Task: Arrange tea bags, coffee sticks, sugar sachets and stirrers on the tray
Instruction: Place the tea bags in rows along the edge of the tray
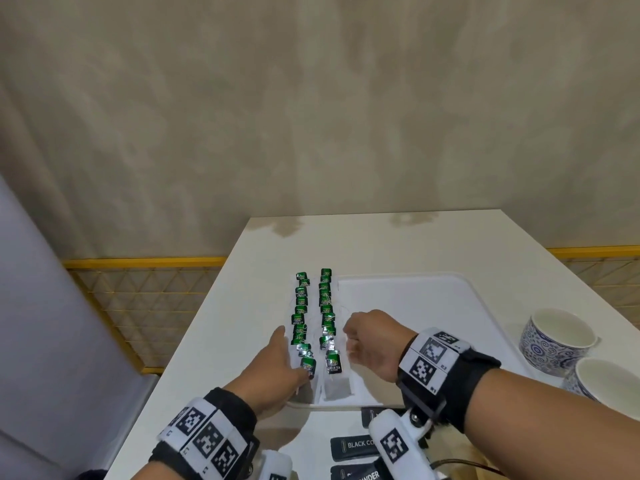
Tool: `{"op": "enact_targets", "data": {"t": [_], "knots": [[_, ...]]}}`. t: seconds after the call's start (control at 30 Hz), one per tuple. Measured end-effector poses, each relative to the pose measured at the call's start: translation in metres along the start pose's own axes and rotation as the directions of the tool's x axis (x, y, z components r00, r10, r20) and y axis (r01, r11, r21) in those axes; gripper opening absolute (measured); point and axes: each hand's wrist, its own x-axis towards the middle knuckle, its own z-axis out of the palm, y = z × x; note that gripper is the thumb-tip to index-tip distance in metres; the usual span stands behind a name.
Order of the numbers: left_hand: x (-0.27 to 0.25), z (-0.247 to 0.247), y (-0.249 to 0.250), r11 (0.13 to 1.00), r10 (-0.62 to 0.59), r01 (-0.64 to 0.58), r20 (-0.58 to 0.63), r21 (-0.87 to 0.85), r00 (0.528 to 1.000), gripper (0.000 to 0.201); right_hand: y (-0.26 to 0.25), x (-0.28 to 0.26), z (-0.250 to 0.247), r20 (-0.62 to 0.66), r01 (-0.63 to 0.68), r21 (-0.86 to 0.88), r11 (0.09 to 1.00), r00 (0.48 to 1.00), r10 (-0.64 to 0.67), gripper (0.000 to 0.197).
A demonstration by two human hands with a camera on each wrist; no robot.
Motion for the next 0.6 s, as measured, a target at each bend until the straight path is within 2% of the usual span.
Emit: {"op": "enact_targets", "data": {"t": [0.07,0.2,0.3,0.37,0.47,0.53,0.6], "knots": [[0.003,-0.001,-0.001,0.996,-0.005,0.009,0.037,-0.084,0.999,0.086,0.001,0.002,0.003,0.008,-0.02,0.003,1.0,1.0,0.02,0.058],[0.013,-0.012,0.0,0.932,-0.066,0.089,0.078,-0.352,0.995,0.079,-0.006,0.006,-0.002,-0.076,0.003,-0.051,0.999,0.997,-0.007,0.046],[0.041,-0.023,-0.006,0.891,-0.144,0.15,0.048,-0.429,0.988,0.077,-0.014,0.014,-0.008,-0.127,0.012,0.006,1.0,0.992,-0.012,0.046],[0.05,-0.029,-0.005,0.843,-0.167,0.179,0.069,-0.507,0.984,0.071,-0.016,0.022,-0.005,-0.131,0.016,0.054,0.998,0.991,-0.009,0.049],[0.062,-0.03,-0.008,0.822,-0.191,0.195,0.062,-0.535,0.98,0.053,-0.011,0.032,0.002,-0.104,0.021,0.127,0.992,0.995,-0.008,0.054],[0.062,-0.03,-0.005,0.838,-0.184,0.19,0.063,-0.511,0.981,0.032,-0.01,0.036,0.005,-0.075,0.02,0.167,0.986,0.997,-0.007,0.051],[0.065,-0.031,-0.003,0.81,-0.178,0.193,0.082,-0.554,0.981,0.012,-0.012,0.039,0.006,-0.062,0.022,0.15,0.988,0.998,-0.013,0.049]]}}
